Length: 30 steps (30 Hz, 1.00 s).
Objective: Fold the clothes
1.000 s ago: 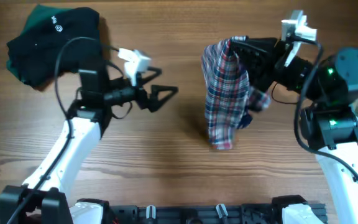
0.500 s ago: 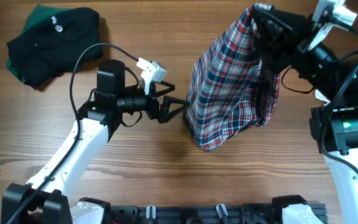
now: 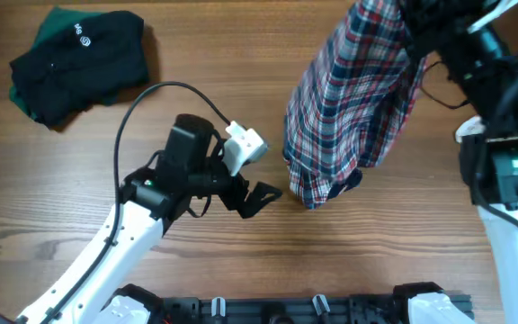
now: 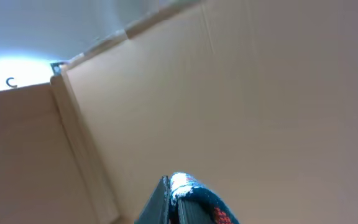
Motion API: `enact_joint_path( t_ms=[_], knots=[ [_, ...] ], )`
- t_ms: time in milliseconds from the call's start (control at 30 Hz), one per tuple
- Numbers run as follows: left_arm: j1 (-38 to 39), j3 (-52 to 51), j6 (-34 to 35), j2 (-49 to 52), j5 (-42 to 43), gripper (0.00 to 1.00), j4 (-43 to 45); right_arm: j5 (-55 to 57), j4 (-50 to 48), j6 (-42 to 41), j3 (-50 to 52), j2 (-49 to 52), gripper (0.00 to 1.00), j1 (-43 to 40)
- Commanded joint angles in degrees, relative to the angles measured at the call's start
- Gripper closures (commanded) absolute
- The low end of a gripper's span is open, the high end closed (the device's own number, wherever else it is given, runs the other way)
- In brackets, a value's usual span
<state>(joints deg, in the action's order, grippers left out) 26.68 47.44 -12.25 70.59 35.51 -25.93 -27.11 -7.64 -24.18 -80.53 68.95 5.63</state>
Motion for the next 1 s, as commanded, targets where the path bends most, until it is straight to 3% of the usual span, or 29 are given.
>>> enact_joint_path(
  t_ms=[0, 267, 633, 967],
  knots=[
    [0.9, 0.6, -1.1, 2.2, -2.1, 0.0, 0.0, 1.4, 1.1, -1.0, -5.9, -0.9, 0.96, 0.0],
    [0.9, 0.6, -0.8, 5.2, 0.7, 0.0, 3.7, 0.5, 1.3, -6.3, -12.7, -0.9, 0.96, 0.0],
    [0.9, 0.6, -0.8, 5.2, 3.7, 0.0, 7.3, 0.6, -3.9, -9.0, -14.3, -0.9, 0.96, 0.0],
    [1.3, 0.6, -0.8, 5.3, 11.6, 0.0, 11.2, 0.6, -1.4, -9.3, -15.7, -0.9, 0.96, 0.0]
  ],
)
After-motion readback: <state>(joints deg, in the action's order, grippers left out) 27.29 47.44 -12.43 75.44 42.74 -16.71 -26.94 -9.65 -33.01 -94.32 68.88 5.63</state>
